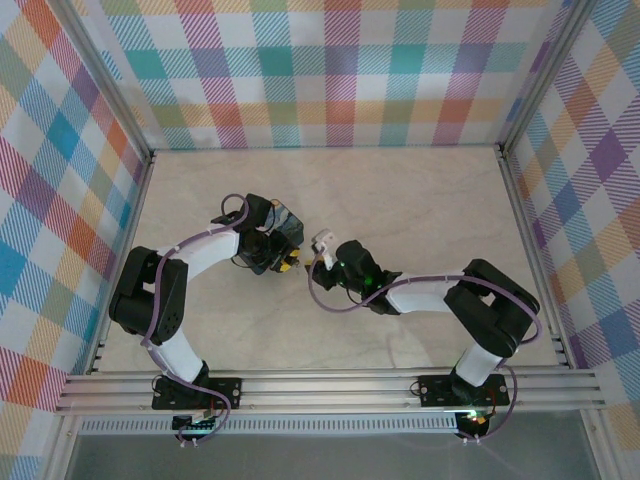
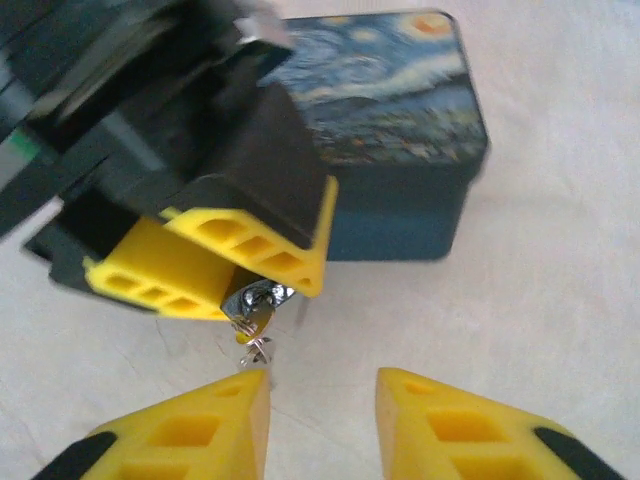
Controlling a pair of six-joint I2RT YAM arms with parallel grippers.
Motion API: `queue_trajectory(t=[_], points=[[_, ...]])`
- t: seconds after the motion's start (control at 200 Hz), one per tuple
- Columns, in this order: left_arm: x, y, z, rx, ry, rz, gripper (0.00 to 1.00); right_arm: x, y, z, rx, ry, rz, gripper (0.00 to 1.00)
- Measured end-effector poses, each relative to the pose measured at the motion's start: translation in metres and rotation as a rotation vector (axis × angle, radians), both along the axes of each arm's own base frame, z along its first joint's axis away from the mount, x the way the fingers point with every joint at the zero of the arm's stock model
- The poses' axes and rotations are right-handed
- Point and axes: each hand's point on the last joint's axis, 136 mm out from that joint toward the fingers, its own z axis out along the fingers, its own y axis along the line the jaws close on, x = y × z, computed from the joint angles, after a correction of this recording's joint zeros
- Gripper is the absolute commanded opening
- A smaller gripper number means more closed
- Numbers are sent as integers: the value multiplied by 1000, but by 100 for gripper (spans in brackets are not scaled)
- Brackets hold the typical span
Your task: Unlock the padlock with the key
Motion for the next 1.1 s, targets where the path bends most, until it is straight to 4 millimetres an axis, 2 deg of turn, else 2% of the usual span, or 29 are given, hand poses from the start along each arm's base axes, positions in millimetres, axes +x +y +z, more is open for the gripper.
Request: queue_trajectory(t=[0.195,0.33,0.44,0.6,1.1], points=[[-6,1,2,7,32,-13,9,-1,16,-17,-298,-355,268,38],[-9,1,1,11,42,-22,9,0,20,-34,-419,-497,370,38],[-10,1,1,12,47,-24,9,3,24,-36,-461,-576,405,36],[-10,1,2,11,47,-24,9,7,29,-28,-467,-642,412,35],[-9,3,2,10,49,-19,9,9,34,-25,-474,-653,439,28]])
